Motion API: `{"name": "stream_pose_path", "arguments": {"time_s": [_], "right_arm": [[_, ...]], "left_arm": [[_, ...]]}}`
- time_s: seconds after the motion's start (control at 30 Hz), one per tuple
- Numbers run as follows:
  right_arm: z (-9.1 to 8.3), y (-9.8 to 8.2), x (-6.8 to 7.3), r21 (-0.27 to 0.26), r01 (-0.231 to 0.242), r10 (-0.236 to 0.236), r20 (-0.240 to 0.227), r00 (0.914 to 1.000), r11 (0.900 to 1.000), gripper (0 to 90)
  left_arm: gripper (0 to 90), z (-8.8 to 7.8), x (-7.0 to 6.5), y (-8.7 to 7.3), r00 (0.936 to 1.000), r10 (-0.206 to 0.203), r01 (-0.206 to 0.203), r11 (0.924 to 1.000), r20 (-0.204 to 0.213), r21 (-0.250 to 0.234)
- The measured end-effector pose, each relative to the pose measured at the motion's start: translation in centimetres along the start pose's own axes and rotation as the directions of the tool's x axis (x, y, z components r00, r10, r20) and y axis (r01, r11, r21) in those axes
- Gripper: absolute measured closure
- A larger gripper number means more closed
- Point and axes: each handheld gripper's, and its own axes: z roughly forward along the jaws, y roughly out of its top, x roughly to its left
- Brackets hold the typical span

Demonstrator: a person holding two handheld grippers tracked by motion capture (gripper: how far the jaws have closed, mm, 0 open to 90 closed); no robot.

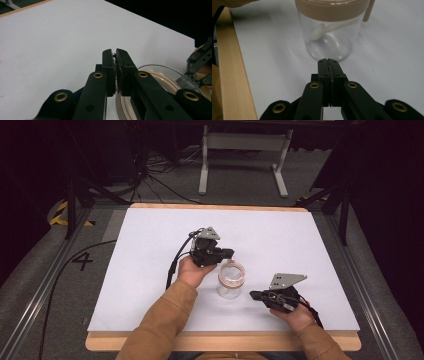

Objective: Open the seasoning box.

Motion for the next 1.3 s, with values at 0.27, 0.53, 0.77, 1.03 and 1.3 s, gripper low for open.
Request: {"name": "stream_pose_path", "arguments": {"time_s": [0.27, 0.53, 0.77, 1.03, 1.3], "right_arm": [[-0.2, 2.1, 1.6, -0.062, -0.013, 0.012, -0.026, 0.9996, 0.998, 89.5], [0.6, 3.7, 2.6, -0.086, 0.004, -0.007, -0.041, 0.9991, 0.996, 89.5], [0.9, 4.0, 2.9, -0.086, 0.013, -0.018, -0.048, 0.9987, 0.996, 89.5], [1.1, 4.0, 2.8, -0.082, 0.005, -0.010, -0.053, 0.9985, 0.997, 89.6], [1.1, 4.2, 2.6, -0.095, 0.001, -0.005, -0.050, 0.9987, 0.996, 89.5]], "left_arm": [[85.9, 0.0, 0.0, -0.1, 1.0000, 0.002, -0.002, 1.0000, 0.002, -0.004], [85.9, 0.0, 0.2, -0.1, 1.0000, 0.002, -0.002, 1.0000, 0.009, -0.004], [85.9, 0.1, 0.1, -0.1, 1.0000, -0.002, 0.002, 0.9999, 0.007, -0.013], [86.0, 0.1, 0.3, -0.2, 0.9997, -0.015, 0.016, 0.9998, 0.021, -0.014], [87.0, 0.3, 0.4, -0.2, 0.9996, -0.018, 0.018, 0.9998, 0.020, -0.009]]}}
